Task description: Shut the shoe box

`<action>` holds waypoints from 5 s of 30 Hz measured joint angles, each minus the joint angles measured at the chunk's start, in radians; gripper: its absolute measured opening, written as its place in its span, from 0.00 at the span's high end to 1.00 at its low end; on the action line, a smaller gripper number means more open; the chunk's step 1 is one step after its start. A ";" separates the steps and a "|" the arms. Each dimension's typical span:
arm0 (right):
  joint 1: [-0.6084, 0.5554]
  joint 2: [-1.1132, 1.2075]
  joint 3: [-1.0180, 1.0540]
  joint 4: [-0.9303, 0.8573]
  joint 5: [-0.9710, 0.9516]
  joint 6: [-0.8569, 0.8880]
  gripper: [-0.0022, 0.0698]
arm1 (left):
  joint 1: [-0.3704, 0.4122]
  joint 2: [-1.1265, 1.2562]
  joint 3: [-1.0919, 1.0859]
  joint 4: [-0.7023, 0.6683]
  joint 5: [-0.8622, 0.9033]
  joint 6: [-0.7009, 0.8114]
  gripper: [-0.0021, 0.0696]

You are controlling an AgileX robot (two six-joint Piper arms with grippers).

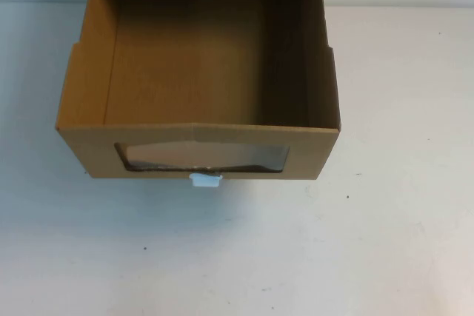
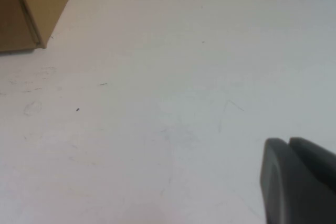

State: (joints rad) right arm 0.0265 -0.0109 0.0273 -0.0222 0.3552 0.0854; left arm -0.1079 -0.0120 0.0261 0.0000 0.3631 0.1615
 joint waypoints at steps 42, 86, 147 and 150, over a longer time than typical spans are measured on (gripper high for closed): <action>0.000 -0.002 0.000 0.000 0.000 0.000 0.99 | 0.000 0.000 0.000 -0.139 -0.042 -0.065 0.98; 0.000 -0.003 0.000 0.000 0.000 0.000 0.99 | 0.000 1.512 -1.791 -0.754 0.545 0.491 0.98; 0.000 0.508 -0.610 0.445 0.498 -0.201 0.99 | -0.027 2.000 -2.152 -0.749 0.660 0.412 0.98; 0.016 0.642 -0.711 0.449 0.562 -0.264 0.99 | -0.027 2.000 -2.152 -0.749 0.660 0.412 0.98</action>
State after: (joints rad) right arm 0.0423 0.6307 -0.6836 0.4266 0.9176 -0.1783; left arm -0.1350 1.9884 -2.1262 -0.7491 1.0232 0.5738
